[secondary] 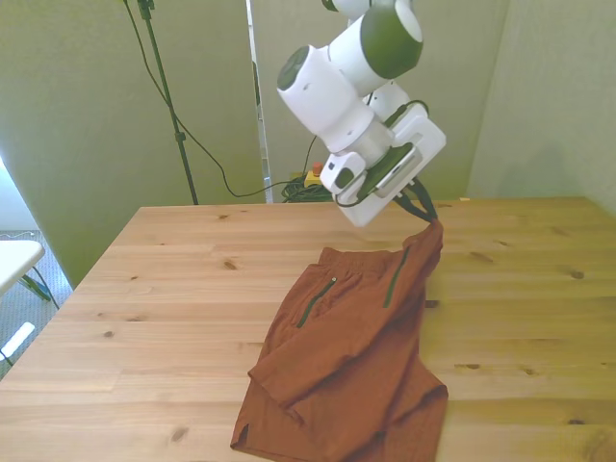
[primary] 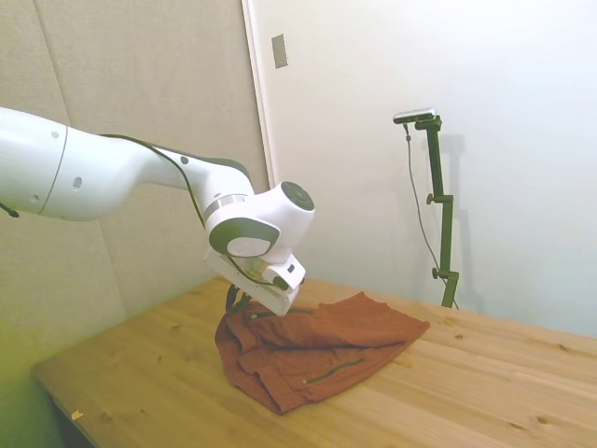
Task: Unfold the shorts
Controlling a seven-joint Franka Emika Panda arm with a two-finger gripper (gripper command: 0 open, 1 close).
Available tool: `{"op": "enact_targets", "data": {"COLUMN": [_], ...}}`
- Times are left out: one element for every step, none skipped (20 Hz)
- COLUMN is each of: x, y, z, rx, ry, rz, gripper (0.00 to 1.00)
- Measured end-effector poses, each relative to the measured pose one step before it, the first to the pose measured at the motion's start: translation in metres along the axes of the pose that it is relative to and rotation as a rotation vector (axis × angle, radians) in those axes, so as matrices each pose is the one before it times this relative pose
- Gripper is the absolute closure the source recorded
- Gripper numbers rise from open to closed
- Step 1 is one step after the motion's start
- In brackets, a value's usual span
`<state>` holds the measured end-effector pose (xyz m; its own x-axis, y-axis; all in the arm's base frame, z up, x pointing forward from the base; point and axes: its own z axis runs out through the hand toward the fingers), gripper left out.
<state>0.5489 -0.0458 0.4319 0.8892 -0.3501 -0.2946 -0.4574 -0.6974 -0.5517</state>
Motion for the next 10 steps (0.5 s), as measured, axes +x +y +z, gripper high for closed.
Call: {"op": "enact_targets", "data": {"x": [-0.00315, -0.00302, -0.00307, -0.00273, -0.00248, -0.00203, -0.00144, -0.00121, -0.00125, -0.00117], "y": [-0.00782, -0.00675, -0.00630, -0.00543, -0.00368, -0.00313, -0.00293, -0.00230, -0.00164, -0.00160], "z": [0.00721, 0.00688, 0.00593, 0.00518, 0.00420, 0.00343, 0.00271, 0.00207, 0.00150, 0.00111], "rx": [-0.01287, -0.01152, -0.00943, -0.01271, -0.01301, -0.00877, -0.00504, -0.00173, -0.00084, -0.00065], "ry": [0.00160, -0.00409, -0.00788, -0.01027, -0.01334, -0.01082, -0.00711, -0.00698, -0.00787, -0.00607], "rz": [-0.01309, -0.01396, -0.01613, -0.01806, -0.01893, -0.01740, -0.01515, -0.01462, -0.01051, -0.00773], "gripper": [1.00, 1.00, 0.00, 0.00, 0.00, 0.00, 0.00, 0.00, 0.00, 0.00]}}
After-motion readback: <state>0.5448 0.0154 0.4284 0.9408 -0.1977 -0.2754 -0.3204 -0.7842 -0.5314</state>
